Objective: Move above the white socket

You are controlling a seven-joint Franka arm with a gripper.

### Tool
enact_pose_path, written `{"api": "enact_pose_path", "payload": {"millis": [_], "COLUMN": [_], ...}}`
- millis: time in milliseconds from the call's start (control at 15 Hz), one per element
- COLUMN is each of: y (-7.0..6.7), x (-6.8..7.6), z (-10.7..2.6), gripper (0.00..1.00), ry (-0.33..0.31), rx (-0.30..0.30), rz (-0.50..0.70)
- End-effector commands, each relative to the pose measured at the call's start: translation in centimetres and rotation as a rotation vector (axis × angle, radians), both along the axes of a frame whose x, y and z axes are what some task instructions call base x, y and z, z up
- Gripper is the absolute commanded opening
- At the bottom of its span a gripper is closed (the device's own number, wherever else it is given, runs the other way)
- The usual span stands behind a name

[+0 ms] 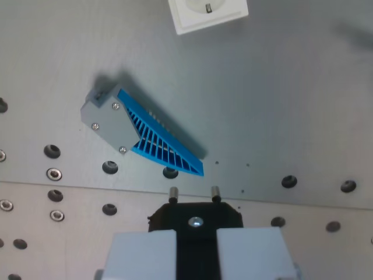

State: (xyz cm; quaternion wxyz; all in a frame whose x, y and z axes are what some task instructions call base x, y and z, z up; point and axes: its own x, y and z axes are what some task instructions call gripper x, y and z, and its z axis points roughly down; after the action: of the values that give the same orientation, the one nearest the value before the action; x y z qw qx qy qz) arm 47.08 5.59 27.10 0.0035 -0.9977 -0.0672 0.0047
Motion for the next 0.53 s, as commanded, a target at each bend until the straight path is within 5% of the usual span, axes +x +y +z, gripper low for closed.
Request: {"api": "enact_pose_path", "payload": {"millis": [67,533], "y": [-0.5,-0.5], "x": [0.4,2.6], "z": [-1.4,-4.8], "gripper": [0.0,0.0], "ry": [-0.073,-0.05], "rx": [0.009,0.01], "rz": [0.1,0.149]}}
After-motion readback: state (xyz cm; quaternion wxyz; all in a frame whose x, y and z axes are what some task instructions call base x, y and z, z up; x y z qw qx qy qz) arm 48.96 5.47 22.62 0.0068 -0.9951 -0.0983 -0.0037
